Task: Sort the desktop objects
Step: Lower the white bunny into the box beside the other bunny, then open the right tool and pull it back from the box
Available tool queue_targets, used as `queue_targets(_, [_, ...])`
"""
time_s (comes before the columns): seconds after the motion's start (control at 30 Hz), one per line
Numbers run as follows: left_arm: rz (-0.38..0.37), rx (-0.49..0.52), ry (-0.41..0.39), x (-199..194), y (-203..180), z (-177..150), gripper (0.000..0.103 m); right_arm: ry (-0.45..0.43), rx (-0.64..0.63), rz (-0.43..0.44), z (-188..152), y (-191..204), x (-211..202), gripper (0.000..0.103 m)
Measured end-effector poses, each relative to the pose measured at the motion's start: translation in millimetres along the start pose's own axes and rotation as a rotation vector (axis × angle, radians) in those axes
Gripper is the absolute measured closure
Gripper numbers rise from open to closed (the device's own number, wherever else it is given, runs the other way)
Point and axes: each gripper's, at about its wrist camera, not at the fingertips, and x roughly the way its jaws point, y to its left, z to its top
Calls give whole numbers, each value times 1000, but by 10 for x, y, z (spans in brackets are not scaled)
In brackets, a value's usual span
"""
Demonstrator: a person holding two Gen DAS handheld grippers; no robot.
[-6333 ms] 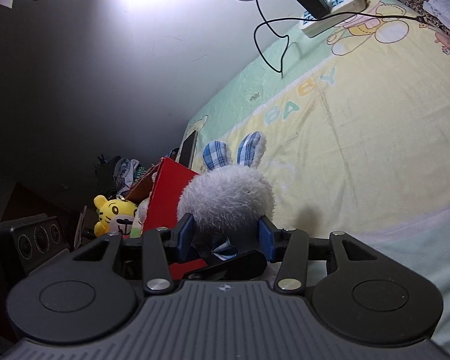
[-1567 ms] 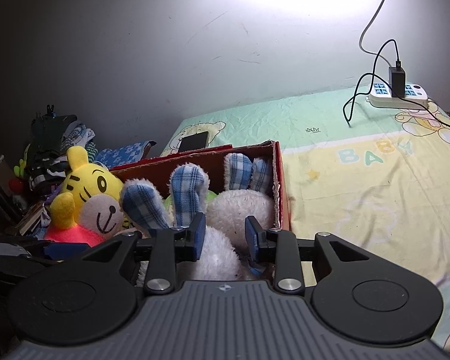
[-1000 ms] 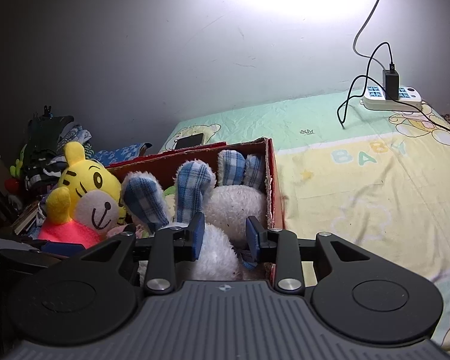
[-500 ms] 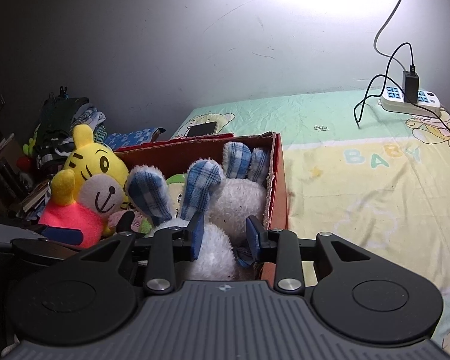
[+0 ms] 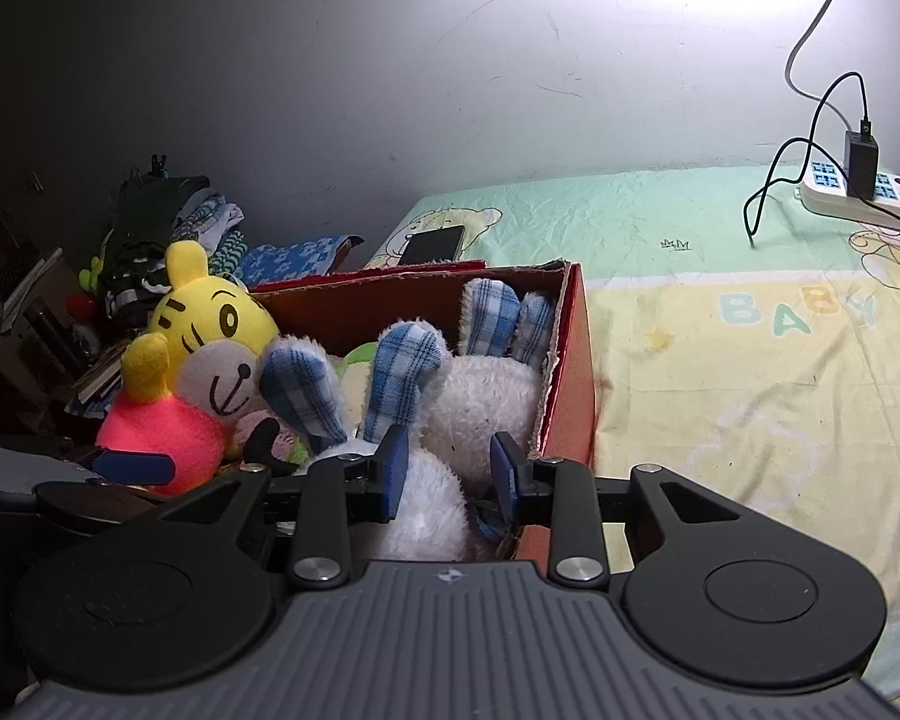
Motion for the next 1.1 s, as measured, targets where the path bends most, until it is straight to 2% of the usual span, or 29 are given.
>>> queue_targets(0.23, [4,-14,-16,-133,-21,6,2,-17,-4,20,40,-45,-108,69])
queue_targets(0.4, [11,-14,-49,-323,-78,28,2,-33,21,43,50,-93,-257,57])
queue_targets(0.53, [-21,-13,-97,-524,-126,65,2,-80,64,56,62,-208,-462,56])
queue_targets(0.67, [-60,18,-122,-638,-296,75,2,-99,88,1,53,-334,-601,56])
queue_targets(1.1, [-174,144,-126,-782,-1162,-63,2,-91,162,-197,-196,-900,-975,56])
